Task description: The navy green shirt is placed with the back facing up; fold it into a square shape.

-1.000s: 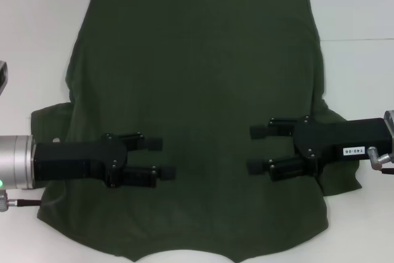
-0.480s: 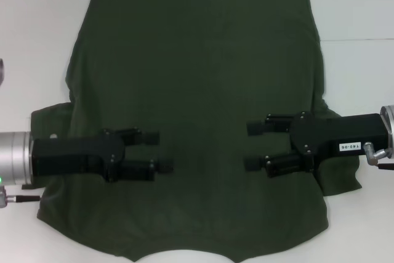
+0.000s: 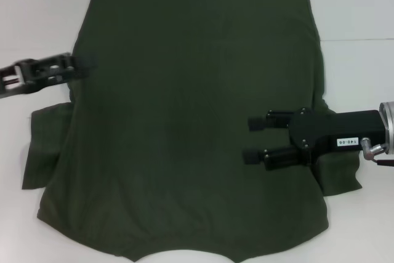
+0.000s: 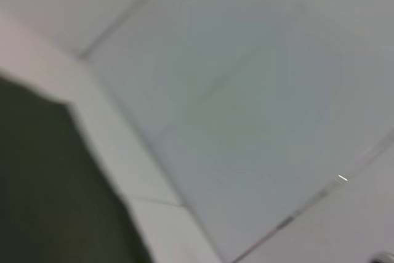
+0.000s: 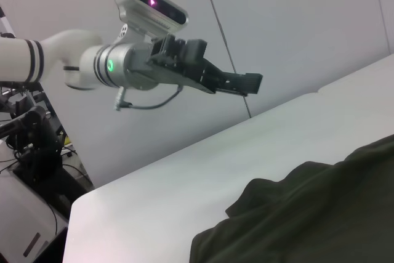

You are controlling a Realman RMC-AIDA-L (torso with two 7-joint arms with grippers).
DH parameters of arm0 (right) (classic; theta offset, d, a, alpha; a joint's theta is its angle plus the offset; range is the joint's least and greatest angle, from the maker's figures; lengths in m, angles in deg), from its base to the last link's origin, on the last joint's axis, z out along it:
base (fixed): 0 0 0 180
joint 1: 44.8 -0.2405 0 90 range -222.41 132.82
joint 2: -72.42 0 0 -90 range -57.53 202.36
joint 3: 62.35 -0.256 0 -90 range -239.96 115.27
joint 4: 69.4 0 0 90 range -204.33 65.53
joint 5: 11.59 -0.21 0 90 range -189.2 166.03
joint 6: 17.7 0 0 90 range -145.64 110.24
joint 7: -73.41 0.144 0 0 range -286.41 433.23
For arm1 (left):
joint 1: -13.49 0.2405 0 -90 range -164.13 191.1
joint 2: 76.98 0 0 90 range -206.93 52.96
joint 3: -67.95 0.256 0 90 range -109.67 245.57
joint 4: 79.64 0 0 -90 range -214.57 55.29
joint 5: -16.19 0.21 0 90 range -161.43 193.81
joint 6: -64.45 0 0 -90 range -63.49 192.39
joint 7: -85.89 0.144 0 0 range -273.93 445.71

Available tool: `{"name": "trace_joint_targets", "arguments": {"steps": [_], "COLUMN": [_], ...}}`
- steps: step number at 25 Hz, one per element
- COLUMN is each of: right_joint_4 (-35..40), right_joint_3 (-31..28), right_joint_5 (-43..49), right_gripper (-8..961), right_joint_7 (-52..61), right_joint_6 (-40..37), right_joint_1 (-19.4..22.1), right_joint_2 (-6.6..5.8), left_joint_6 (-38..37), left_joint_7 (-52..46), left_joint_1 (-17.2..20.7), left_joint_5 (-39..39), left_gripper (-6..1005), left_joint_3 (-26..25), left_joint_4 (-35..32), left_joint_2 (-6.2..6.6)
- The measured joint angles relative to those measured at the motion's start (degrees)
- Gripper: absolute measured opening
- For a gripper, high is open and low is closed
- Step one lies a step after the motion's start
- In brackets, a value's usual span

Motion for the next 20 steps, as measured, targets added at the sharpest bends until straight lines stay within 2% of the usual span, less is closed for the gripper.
{"name": "trace_joint_targets", "arguments": {"steps": [5, 10, 14, 20], "right_joint_4": [0.19, 0.12, -0.04, -0.04], "right_joint_3": [0.00, 0.07, 0.20, 0.05], "right_joint_5": [-0.21, 0.05, 0.06, 0.07], "right_gripper": [936, 934, 933, 932], "right_joint_7": [0.95, 1.60, 1.68, 1.71], "right_joint_6": [0.39, 0.48, 0.45, 0.66], "right_joint_1": [-0.15, -0.28, -0.22, 0.13], "right_joint_2": [-0.15, -0.30, -0.35, -0.31], "left_joint_6": [2.68, 5.13, 9.59, 15.19], "left_joint_7": [-14.86, -19.71, -21.09, -21.29], "left_joint_1": [2.25, 3.37, 3.94, 3.32], "left_joint_5": [10.37, 21.46, 27.27, 30.87], "left_gripper": [949, 948, 947, 945], "left_joint_3": [-6.03, -11.62, -12.73, -12.22], "left_joint_4": [-3.32, -3.86, -4.24, -3.71], "left_joint_2": [1.34, 1.84, 1.85, 1.54]}}
